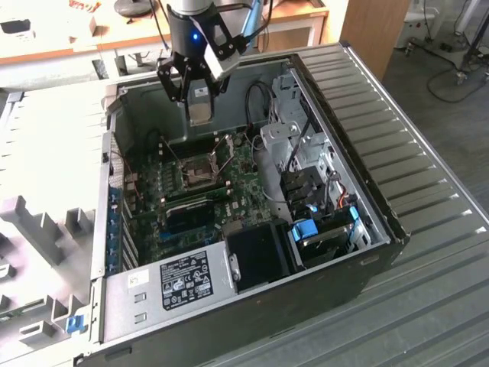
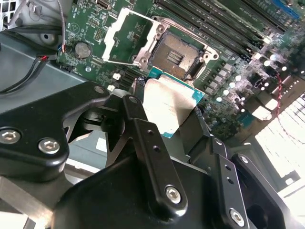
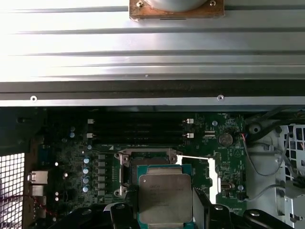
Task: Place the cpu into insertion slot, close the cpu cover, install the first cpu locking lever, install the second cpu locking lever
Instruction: 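Place the cpu into insertion slot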
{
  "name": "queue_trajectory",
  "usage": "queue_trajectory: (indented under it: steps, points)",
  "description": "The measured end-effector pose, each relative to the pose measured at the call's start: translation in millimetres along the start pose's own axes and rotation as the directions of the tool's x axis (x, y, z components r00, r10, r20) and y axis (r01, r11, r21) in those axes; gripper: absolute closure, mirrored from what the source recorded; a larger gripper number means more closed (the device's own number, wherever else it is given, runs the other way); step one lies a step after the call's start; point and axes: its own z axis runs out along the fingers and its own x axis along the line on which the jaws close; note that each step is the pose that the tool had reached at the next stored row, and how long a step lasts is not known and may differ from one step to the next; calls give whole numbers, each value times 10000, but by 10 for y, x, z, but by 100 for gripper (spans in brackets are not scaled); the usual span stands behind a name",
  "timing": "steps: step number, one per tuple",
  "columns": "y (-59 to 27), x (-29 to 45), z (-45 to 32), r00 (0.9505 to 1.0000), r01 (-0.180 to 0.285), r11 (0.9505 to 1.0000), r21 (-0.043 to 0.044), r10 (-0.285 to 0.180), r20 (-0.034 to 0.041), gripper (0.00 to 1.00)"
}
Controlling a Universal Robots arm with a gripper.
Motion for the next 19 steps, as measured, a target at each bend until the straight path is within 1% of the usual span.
queue_trajectory:
  steps: [3, 10, 19]
  points:
    - [-3, 0, 28, 10000, 5, 10000, 0, -5, 43, 46]
    - [-3, 0, 36, 10000, 5, 10000, -4, -5, 50, 46]
    - [-12, 2, 130, 9999, 9, 10000, -2, -9, 100, 46]
